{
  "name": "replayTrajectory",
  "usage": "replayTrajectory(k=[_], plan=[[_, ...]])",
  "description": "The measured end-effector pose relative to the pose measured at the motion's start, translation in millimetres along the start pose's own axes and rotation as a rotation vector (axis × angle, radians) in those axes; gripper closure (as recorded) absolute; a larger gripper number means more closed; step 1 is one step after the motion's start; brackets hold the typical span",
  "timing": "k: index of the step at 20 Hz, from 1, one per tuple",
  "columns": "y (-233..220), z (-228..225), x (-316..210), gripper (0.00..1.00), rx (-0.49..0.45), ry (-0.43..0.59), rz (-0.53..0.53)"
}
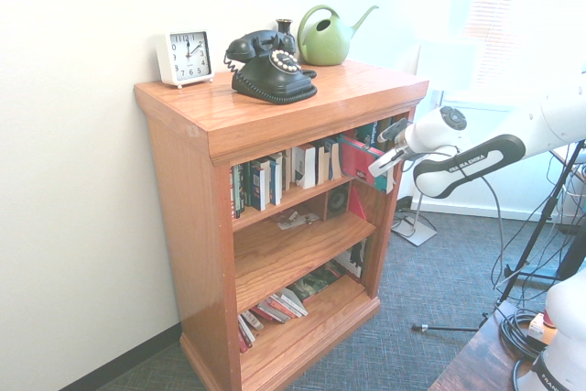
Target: Organize the shelf
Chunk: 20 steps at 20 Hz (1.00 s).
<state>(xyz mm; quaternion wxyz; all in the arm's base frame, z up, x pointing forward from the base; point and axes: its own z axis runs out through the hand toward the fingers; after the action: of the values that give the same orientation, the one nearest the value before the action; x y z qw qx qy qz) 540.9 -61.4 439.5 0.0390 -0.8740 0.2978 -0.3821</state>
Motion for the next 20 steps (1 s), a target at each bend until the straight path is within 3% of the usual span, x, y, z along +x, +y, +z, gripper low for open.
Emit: replayTrajectory(k=[13,20], plan=[[-42.7,36.7,5.6,1.00,0.004,0.024,0.004],[-43.7,51.5,17.6,1.00,0.004,0.045,0.013]])
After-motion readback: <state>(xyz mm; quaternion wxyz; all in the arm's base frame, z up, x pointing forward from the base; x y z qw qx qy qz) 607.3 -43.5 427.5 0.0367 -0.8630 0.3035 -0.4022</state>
